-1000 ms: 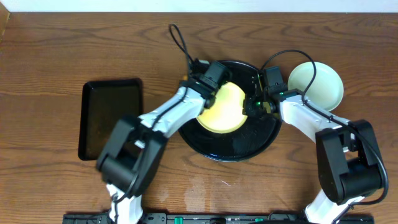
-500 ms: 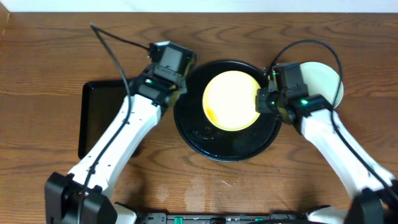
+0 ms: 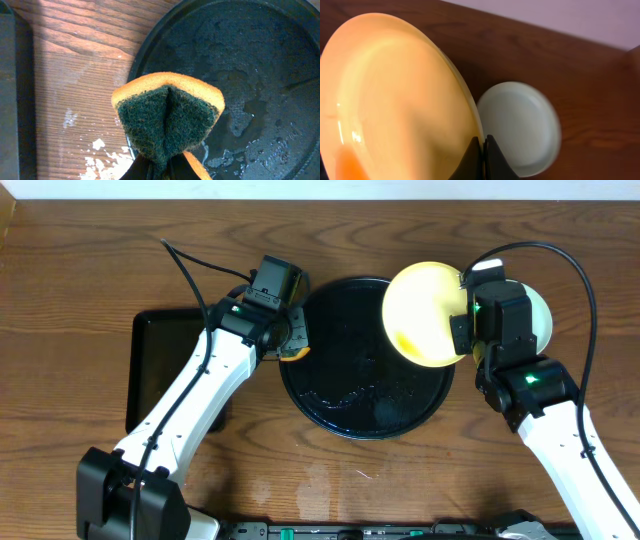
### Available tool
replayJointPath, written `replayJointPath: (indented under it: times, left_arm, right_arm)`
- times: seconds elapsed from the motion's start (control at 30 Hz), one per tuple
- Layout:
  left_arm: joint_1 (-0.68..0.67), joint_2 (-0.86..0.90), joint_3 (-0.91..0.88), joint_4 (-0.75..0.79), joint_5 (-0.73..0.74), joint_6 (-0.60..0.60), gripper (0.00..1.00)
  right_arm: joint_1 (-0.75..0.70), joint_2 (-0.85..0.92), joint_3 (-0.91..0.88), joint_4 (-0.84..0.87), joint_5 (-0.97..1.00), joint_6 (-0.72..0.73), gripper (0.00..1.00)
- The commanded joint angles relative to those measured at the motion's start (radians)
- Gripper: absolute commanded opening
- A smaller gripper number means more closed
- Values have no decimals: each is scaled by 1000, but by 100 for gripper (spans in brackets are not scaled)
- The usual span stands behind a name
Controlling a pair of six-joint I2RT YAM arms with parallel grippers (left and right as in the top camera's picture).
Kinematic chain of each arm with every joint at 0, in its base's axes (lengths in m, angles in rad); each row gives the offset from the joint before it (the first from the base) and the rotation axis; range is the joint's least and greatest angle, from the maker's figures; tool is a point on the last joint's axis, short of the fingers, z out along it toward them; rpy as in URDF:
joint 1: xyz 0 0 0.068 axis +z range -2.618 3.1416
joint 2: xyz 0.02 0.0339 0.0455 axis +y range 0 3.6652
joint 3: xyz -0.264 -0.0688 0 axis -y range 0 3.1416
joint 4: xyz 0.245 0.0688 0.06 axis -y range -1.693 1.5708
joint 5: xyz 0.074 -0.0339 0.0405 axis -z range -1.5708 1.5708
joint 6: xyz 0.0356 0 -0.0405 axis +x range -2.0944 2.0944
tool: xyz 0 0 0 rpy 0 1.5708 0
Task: Clean dirty plates on tray and stack at the side
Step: 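Carry the yellow plate right and lower it onto the pale green stack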
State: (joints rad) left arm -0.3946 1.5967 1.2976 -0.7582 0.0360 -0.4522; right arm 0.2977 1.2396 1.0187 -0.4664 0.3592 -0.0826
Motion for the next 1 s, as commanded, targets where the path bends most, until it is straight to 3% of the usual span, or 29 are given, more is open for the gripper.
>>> replayJointPath:
  times: [0.0, 0.2, 0.63, 0.97]
  left_arm:
    - [0, 10, -6, 3, 39, -10, 8]
    - [-10, 20, -19, 11, 59, -9, 8]
    - [-17, 37, -19, 26, 62, -10, 8]
    - [-17, 37, -19, 26, 62, -9, 8]
  right_arm:
    - [-8, -14, 1, 14, 71, -143, 1]
    - [22, -14, 1, 56, 130, -188, 1]
    - [313, 55, 1, 165, 477, -354, 1]
    - [355, 128, 1, 167, 576, -393, 1]
